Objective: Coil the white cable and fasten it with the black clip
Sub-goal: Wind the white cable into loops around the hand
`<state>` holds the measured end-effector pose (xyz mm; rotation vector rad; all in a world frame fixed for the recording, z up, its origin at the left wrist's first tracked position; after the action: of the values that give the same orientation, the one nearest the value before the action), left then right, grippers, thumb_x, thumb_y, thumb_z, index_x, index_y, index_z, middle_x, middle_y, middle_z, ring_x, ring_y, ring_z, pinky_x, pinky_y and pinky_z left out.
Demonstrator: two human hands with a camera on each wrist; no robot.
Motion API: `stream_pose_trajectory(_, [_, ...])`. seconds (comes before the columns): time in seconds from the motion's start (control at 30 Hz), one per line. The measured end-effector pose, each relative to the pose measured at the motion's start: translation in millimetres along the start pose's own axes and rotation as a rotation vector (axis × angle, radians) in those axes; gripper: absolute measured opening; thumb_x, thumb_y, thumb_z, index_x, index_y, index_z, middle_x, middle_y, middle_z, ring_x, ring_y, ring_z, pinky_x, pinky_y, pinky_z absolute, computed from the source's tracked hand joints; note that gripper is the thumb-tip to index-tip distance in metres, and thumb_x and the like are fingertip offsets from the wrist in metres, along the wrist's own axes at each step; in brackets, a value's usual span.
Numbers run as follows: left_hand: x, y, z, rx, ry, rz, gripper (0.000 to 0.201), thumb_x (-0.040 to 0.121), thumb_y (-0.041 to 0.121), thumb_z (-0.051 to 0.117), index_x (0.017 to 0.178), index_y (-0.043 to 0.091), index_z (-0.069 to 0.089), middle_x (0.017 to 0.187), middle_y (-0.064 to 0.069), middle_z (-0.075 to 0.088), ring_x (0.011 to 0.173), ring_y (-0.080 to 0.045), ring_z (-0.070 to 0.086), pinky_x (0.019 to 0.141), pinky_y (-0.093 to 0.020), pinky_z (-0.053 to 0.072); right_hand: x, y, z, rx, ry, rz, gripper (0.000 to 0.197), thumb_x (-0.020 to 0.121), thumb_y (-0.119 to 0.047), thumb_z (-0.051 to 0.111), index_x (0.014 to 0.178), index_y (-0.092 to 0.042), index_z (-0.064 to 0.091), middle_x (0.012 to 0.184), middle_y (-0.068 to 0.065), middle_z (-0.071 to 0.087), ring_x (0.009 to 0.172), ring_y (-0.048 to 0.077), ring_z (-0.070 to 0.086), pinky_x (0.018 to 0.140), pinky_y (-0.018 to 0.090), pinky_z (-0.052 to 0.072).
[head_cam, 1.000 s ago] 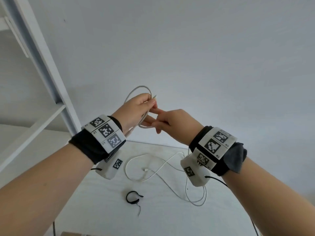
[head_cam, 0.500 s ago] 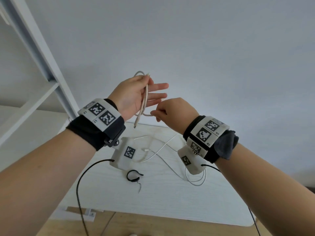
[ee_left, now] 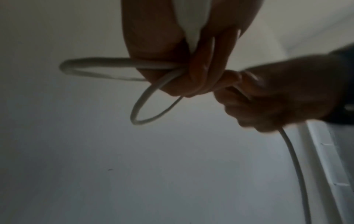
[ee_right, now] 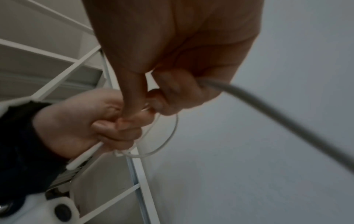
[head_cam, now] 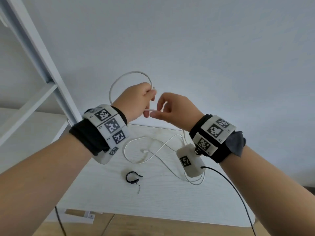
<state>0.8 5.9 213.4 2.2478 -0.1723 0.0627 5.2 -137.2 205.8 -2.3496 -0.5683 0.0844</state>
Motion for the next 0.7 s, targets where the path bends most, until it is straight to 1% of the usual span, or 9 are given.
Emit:
stream_pose_trajectory(0.07, [5,-6,-11,-0.007,0.004,-0.032,0.03,0.098,0.026,0.039,0.071,0.016,0.049,0.049,-0.004,0.053,0.03,-0.002,0.04,0.044,-0.023,0.034,-4,15,-4,0.048,-0.107,0.042,0.023,0.078,-0.032,0.069,0.066,-0.021,0.052,0.05,-0.008,0.05,0.038,0.001,0.044,0.045,0.017,0.039])
stream_pose_trajectory(0.13, [11,-15,-25,-0.066,0.027,-0.076,0.03,0.098,0.024,0.04,0.071,0.015,0.049,0.05,-0.004,0.047,0.03,-0.006,0.036,0.034,-0.017,0.029,-10,34,-10,0.105,-0.142,0.075,0.024,0.081,-0.024,0.066,0.062,-0.022,0.051,0.047,-0.008,0.049,0.04,0.003,0.044,0.047,0.021,0.043])
stream_pose_trajectory(0.27, [17,-32,-54,-0.225,0.071,-0.167,0.03,0.098,0.02,0.041,0.069,0.014,0.047,0.047,-0.001,0.038,0.026,-0.005,0.027,0.031,-0.01,0.019,-19,73,-31,0.196,-0.129,0.121,0.018,0.086,-0.017,0.061,0.068,-0.02,0.059,0.05,-0.002,0.047,0.048,0.013,0.042,0.054,0.026,0.042])
stream_pose_trajectory(0.37, [15,-40,-66,-0.304,0.054,-0.186,0.031,0.099,0.021,0.039,0.07,0.013,0.047,0.036,0.008,0.036,0.025,-0.004,0.024,0.03,-0.011,0.016,-20,86,-49,0.233,-0.099,0.13,0.019,0.088,-0.019,0.057,0.075,-0.027,0.068,0.059,0.003,0.05,0.052,0.007,0.046,0.061,0.024,0.048])
stream_pose_trajectory(0.4, [15,-41,-67,-0.319,0.049,-0.184,0.03,0.099,0.022,0.039,0.071,0.013,0.047,0.035,0.008,0.036,0.025,-0.004,0.024,0.03,-0.01,0.016,-19,87,-53,0.241,-0.089,0.122,0.019,0.087,-0.019,0.058,0.075,-0.028,0.068,0.061,0.005,0.05,0.054,0.007,0.047,0.063,0.025,0.051])
stream_pose_trajectory(0.5, [13,-41,-65,-0.337,0.023,-0.173,0.03,0.099,0.022,0.04,0.071,0.014,0.047,0.034,0.009,0.035,0.026,-0.003,0.023,0.031,-0.01,0.016,-12,91,-60,0.16,-0.055,0.118,0.012,0.085,-0.023,0.061,0.075,-0.025,0.069,0.062,0.008,0.05,0.063,0.015,0.049,0.073,0.035,0.053])
stream_pose_trajectory(0.57, [12,-43,-64,-0.347,0.013,-0.176,0.03,0.099,0.022,0.04,0.071,0.014,0.047,0.035,0.01,0.034,0.027,-0.003,0.023,0.031,-0.01,0.016,-10,99,-64,0.066,-0.033,0.147,0.012,0.084,-0.025,0.062,0.074,-0.022,0.07,0.068,0.016,0.059,0.064,0.017,0.052,0.079,0.043,0.053])
stream_pose_trajectory(0.63, [10,-48,-68,-0.355,0.032,-0.197,0.03,0.099,0.021,0.04,0.07,0.014,0.047,0.034,0.01,0.033,0.026,-0.002,0.022,0.031,-0.009,0.016,-12,110,-66,-0.028,-0.033,0.169,0.015,0.084,-0.026,0.061,0.072,-0.022,0.069,0.079,0.02,0.068,0.068,0.019,0.056,0.082,0.046,0.053])
stream_pose_trajectory(0.7, [8,-53,-74,-0.357,0.066,-0.223,0.03,0.098,0.02,0.04,0.07,0.014,0.046,0.034,0.01,0.033,0.025,-0.002,0.022,0.031,-0.009,0.016,-17,117,-69,-0.116,-0.027,0.199,0.017,0.085,-0.026,0.06,0.069,-0.023,0.068,0.079,0.018,0.068,0.07,0.023,0.057,0.078,0.044,0.052])
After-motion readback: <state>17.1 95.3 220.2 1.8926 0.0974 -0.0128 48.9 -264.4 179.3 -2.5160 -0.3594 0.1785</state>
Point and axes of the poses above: each hand's wrist, its own x-axis towards the middle knuckle, its own z-axis out of the palm, y = z × x, the point moved 2 cm from there along x, towards the middle knuckle
